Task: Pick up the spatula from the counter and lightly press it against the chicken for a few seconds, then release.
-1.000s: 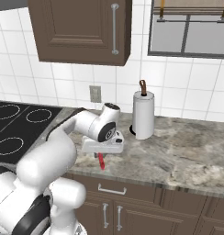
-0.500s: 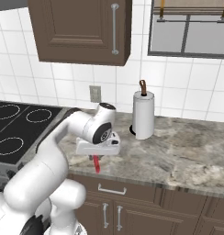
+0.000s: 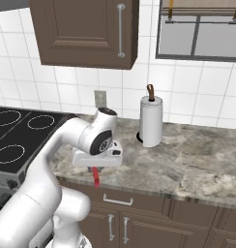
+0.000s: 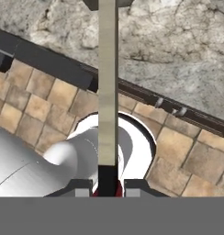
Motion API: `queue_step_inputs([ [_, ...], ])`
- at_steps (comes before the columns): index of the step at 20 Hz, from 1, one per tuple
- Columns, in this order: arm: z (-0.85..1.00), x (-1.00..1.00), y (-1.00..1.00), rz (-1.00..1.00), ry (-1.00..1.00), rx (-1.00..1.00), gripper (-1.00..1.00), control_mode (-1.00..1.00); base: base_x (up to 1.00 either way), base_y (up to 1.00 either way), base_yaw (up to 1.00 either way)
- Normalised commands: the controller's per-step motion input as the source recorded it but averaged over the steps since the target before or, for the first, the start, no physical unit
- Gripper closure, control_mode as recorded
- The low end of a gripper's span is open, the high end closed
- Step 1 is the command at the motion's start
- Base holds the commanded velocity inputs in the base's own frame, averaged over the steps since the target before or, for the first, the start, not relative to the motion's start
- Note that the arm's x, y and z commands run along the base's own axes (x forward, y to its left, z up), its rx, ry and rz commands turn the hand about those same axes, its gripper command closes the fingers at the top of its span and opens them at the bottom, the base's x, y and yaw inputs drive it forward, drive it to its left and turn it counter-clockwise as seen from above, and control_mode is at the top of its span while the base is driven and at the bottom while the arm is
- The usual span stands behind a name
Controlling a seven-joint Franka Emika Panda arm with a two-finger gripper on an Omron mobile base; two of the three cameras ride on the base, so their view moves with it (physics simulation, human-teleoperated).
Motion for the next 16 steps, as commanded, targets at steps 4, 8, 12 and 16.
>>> queue_step_inputs([
  [4,0.3,-0.37,0.0,0.0,0.0,0.0,1.0,-1.0,0.0,0.0,0.0],
  [8,0.27,-0.36,0.0,0.0,-0.02,0.0,1.0,-1.0,0.0,0.0,0.0],
  [12,0.23,-0.3,0.0,0.0,-0.01,0.0,1.0,-1.0,0.0,0.0,0.0],
  [16,0.23,-0.31,0.0,0.0,-0.01,0.0,1.0,-1.0,0.0,0.0,0.0],
])
